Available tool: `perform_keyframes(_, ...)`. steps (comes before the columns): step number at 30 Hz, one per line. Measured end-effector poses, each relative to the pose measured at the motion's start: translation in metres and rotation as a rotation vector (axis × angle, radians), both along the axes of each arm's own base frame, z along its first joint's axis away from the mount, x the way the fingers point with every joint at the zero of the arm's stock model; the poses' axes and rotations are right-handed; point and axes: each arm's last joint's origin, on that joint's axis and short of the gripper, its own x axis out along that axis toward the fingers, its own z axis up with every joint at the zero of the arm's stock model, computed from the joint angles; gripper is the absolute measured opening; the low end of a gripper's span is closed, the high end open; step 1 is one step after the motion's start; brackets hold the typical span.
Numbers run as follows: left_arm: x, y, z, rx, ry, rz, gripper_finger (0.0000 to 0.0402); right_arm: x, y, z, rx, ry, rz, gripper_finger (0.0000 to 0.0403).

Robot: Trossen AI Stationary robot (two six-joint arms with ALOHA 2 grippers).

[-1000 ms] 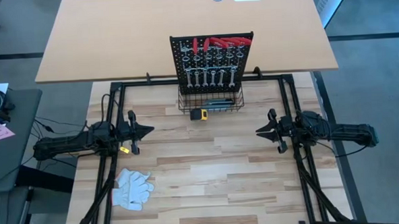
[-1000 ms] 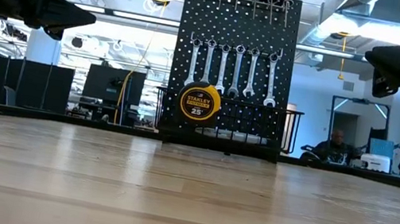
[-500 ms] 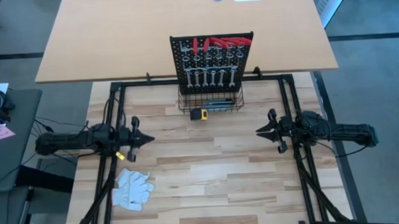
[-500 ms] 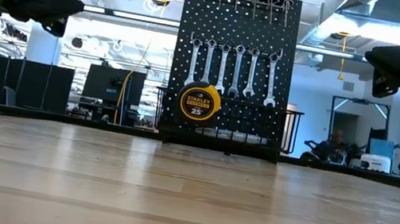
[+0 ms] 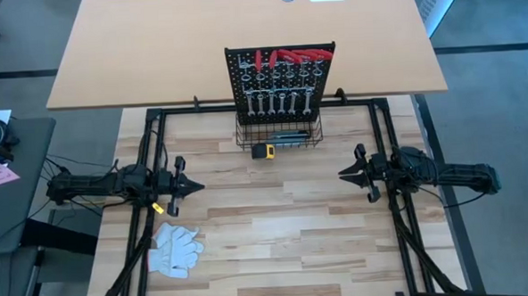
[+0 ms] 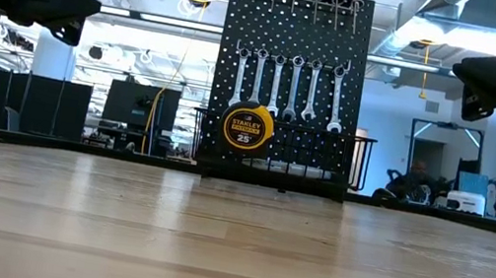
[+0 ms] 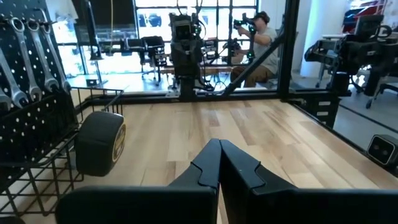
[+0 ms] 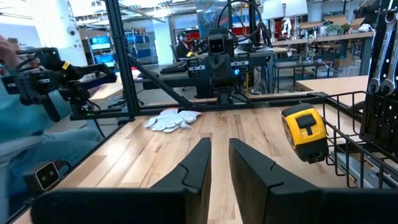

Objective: Hang tools onto peg board
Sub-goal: Return to Home Position

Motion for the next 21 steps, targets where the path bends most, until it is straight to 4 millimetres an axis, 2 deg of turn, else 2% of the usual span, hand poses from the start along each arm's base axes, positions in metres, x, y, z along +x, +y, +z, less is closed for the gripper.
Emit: perform_keyframes(21, 0.001, -0.019, -0.005, 0.007, 0.06, -0.16, 0.0, 0.0, 0.0, 0.0, 0.0, 0.0, 0.0, 0.0066)
